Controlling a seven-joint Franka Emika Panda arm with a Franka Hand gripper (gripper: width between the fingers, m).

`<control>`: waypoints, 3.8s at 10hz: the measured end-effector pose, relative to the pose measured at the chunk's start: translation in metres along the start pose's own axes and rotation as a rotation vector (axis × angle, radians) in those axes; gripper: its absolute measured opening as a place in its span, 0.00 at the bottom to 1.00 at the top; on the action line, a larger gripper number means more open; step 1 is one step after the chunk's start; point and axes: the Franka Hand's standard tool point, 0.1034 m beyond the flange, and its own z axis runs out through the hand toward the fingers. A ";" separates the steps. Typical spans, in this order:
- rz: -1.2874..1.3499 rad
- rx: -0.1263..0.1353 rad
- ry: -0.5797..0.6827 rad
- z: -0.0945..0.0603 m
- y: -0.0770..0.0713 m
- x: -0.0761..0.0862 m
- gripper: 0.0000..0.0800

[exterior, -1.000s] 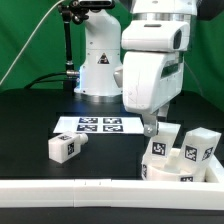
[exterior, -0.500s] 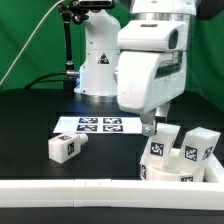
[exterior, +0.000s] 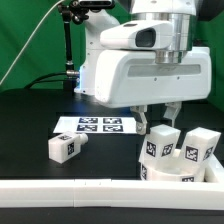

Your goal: Assemble stool

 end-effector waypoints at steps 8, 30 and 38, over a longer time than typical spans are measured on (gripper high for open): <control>0.633 -0.004 0.034 -0.001 0.000 0.003 0.42; 2.273 0.197 -0.034 -0.002 0.000 0.005 0.44; 1.996 0.199 -0.038 -0.026 0.015 0.000 0.81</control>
Offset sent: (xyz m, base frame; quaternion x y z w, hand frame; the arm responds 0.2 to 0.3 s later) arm -0.0023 -0.0013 -0.0022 -0.0083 0.0031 0.1572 0.9875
